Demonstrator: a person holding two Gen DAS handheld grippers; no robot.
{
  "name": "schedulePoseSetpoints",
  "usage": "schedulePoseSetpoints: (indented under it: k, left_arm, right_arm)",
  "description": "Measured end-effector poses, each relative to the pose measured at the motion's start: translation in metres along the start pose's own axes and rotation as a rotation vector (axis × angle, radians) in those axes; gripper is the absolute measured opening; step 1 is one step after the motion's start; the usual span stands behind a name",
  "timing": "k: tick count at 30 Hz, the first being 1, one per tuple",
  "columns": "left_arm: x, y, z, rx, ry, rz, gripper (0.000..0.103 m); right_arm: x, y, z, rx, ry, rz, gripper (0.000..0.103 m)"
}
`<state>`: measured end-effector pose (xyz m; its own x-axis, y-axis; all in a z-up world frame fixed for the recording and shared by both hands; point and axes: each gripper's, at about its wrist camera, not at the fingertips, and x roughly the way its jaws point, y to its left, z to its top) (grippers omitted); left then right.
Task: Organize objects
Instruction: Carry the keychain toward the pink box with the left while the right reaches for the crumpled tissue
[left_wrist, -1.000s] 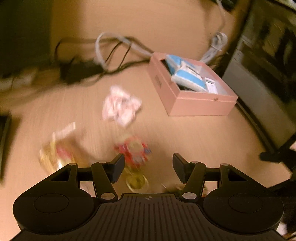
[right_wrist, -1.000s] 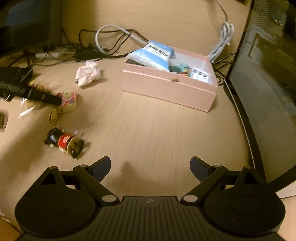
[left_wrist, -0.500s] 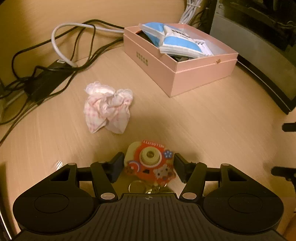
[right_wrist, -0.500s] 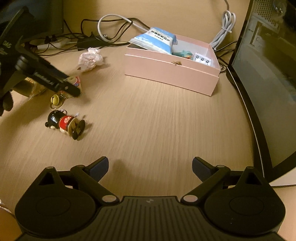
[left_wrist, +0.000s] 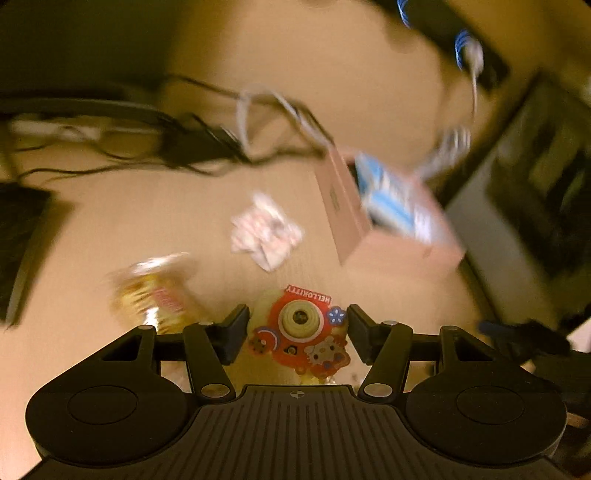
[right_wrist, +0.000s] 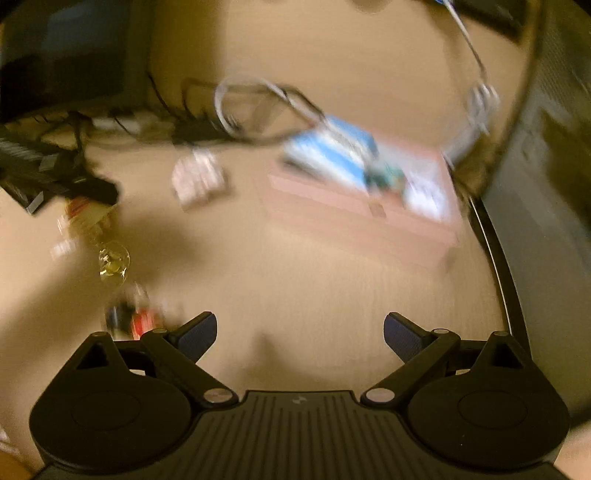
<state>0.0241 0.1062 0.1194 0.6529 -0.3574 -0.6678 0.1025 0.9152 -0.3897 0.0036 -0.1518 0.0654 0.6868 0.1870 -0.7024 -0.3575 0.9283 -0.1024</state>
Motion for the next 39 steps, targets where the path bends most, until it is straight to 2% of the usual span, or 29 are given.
schedulePoseSetpoints:
  k: [4,7,8,10,13,17,19,20,21,22,24,30,33,39]
  left_arm:
    - [-0.045,0.003,-0.015,-0.033,-0.042,0.056,0.063]
    - [-0.063,0.01,-0.028,-0.069,-0.041,0.099,0.063]
    - [-0.068,0.012,-0.032,-0.083,-0.044,0.111,0.063]
    - [-0.078,0.018,-0.04,-0.114,-0.052,0.138,0.063]
    - [-0.09,0.026,-0.047,-0.145,-0.06,0.17,0.063]
    - [-0.107,0.036,-0.056,-0.158,-0.069,0.217,0.063]
    - [-0.111,0.042,-0.058,-0.175,-0.072,0.231,0.063]
    - [-0.113,0.045,-0.059,-0.185,-0.072,0.233,0.063]
    - [-0.113,0.048,-0.06,-0.19,-0.07,0.233,0.063]
    - [-0.112,0.049,-0.06,-0.192,-0.065,0.232,0.063]
    - [-0.105,0.05,-0.058,-0.169,-0.039,0.219,0.063]
    - [-0.068,0.028,-0.053,-0.025,0.069,0.118,0.063]
    - [-0.051,0.019,-0.047,0.001,0.088,0.069,0.063]
    - [-0.02,-0.009,-0.017,0.067,0.086,-0.022,0.063]
  right_arm:
    - [0.018,0.025,0.047,-0.06,-0.071,0.104,0.094]
    - [0.044,0.05,0.078,-0.095,-0.083,0.165,0.087]
    - [0.057,0.06,0.088,-0.102,-0.075,0.179,0.082]
    - [0.079,0.074,0.104,-0.108,-0.048,0.188,0.075]
    - [0.114,0.091,0.122,-0.106,-0.002,0.177,0.075]
    - [0.151,0.104,0.127,-0.1,0.066,0.148,0.075]
    - [0.16,0.105,0.126,-0.08,0.097,0.146,0.061]
    - [0.161,0.104,0.126,-0.074,0.109,0.149,0.048]
    - [0.161,0.104,0.125,-0.068,0.122,0.153,0.042]
    - [0.156,0.103,0.123,-0.062,0.121,0.162,0.04]
    - [0.143,0.102,0.119,-0.082,0.108,0.176,0.027]
    - [0.08,0.079,0.097,-0.089,0.073,0.227,0.011]
    - [0.042,0.054,0.082,-0.055,0.038,0.211,0.01]
    - [-0.033,-0.008,0.063,0.051,-0.064,0.091,0.01]
